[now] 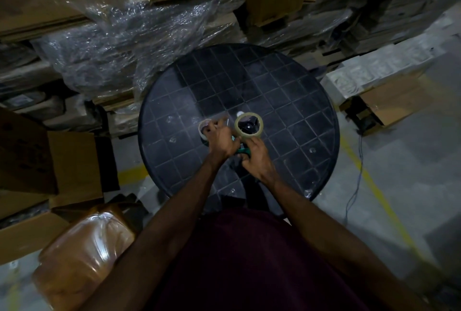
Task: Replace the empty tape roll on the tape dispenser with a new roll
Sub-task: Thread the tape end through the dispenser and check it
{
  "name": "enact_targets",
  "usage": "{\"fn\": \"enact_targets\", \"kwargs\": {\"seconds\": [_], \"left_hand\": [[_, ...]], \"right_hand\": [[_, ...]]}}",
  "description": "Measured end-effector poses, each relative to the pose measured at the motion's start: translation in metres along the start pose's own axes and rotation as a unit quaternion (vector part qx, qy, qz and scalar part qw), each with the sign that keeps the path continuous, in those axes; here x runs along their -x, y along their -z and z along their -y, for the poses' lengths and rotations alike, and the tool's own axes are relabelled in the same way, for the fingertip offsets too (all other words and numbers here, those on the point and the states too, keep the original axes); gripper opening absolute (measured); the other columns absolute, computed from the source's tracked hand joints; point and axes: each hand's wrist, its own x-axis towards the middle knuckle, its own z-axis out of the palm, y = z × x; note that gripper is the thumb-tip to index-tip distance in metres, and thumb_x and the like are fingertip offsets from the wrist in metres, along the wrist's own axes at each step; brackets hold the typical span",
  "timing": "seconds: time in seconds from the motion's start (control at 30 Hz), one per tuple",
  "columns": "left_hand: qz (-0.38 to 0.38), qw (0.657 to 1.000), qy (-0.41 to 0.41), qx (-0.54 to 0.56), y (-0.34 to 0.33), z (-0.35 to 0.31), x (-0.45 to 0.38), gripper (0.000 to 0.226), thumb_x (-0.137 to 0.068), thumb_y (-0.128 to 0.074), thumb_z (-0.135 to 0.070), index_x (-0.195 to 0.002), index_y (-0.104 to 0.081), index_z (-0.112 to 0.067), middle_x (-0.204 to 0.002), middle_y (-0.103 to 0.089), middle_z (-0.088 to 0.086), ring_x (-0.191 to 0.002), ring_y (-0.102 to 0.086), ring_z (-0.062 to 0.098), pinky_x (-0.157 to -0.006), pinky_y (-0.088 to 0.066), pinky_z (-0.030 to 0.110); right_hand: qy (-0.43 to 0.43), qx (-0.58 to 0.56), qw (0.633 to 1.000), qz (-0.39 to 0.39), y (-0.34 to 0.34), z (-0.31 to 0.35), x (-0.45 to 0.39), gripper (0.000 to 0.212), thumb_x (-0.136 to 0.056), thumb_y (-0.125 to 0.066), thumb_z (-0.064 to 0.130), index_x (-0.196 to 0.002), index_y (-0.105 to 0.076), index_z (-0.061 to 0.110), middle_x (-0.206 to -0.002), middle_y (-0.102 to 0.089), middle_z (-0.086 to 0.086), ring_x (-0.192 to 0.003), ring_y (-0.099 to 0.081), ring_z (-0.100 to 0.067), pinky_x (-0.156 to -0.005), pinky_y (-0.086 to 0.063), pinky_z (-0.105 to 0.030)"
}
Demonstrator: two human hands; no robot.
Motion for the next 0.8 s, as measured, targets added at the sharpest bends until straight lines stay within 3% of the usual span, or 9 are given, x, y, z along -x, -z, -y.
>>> {"fn": "enact_targets", "kwargs": {"seconds": [0.1, 0.23, 0.37, 0.5, 0.63, 0.8], "left_hand": [[0.01, 1.0, 0.0, -0.016, -0.005, 0.006, -0.001, 0.044, -0.068, -0.046, -0.043, -0.085, -0.081, -0.022, -0.149, -0.048, 0.003, -0.131, -0.034, 0.037, -0.105, -0.028, 0.052], [0.033, 0.999, 0.003, 0.0, -0.016, 0.018, -0.005, 0.03, -0.065, -0.054, -0.038, -0.075, -0.078, -0.022, -0.146, -0.048, -0.001, -0.132, -0.031, 0.035, -0.104, -0.025, 0.054], [0.055, 0.998, 0.019, 0.002, -0.022, 0.024, -0.005, 0.029, -0.06, -0.054, -0.042, -0.068, -0.074, -0.022, -0.14, -0.05, -0.005, -0.135, -0.031, 0.034, -0.108, -0.02, 0.063], [0.074, 0.997, 0.021, -0.014, -0.024, 0.029, -0.004, 0.043, -0.056, -0.053, -0.044, -0.087, -0.074, -0.023, -0.135, -0.052, -0.006, -0.137, -0.03, 0.035, -0.109, -0.011, 0.067], [0.063, 0.997, -0.007, -0.036, -0.017, 0.033, -0.002, 0.052, -0.059, -0.051, -0.048, -0.097, -0.074, -0.02, -0.135, -0.051, -0.001, -0.132, -0.033, 0.036, -0.109, -0.019, 0.064], [0.039, 0.998, -0.045, -0.032, -0.006, 0.034, 0.003, 0.053, -0.06, -0.052, -0.04, -0.105, -0.068, -0.018, -0.132, -0.054, 0.001, -0.133, -0.033, 0.036, -0.109, -0.021, 0.063]], "right_hand": [[-0.004, 0.016, 0.999, 0.037, -0.004, -0.002, -0.002, 0.053, -0.074, -0.069, 0.012, -0.126, -0.059, 0.012, -0.123, -0.061, -0.011, -0.113, -0.057, -0.023, -0.099, -0.05, -0.037], [0.005, -0.004, 0.999, 0.053, -0.003, 0.004, -0.004, 0.035, -0.071, -0.068, -0.002, -0.106, -0.069, 0.005, -0.106, -0.071, -0.011, -0.095, -0.066, -0.022, -0.082, -0.049, -0.021], [0.032, 0.009, 0.997, 0.066, 0.002, 0.007, -0.001, 0.035, -0.069, -0.06, -0.008, -0.101, -0.068, 0.003, -0.101, -0.072, -0.012, -0.09, -0.066, -0.022, -0.075, -0.041, -0.018], [0.035, 0.014, 0.995, 0.096, 0.002, 0.006, 0.004, 0.036, -0.066, -0.052, -0.001, -0.098, -0.066, -0.002, -0.093, -0.07, -0.02, -0.083, -0.063, -0.031, -0.069, -0.046, -0.028], [0.011, 0.031, 0.991, 0.128, -0.007, 0.001, -0.006, 0.029, -0.067, -0.048, 0.008, -0.09, -0.065, 0.001, -0.089, -0.067, -0.015, -0.081, -0.062, -0.028, -0.069, -0.055, -0.043], [0.016, 0.032, 0.991, 0.127, 0.002, 0.016, -0.006, 0.024, -0.076, -0.054, -0.001, -0.096, -0.066, -0.005, -0.096, -0.067, -0.024, -0.087, -0.062, -0.034, -0.077, -0.055, -0.045]]}}
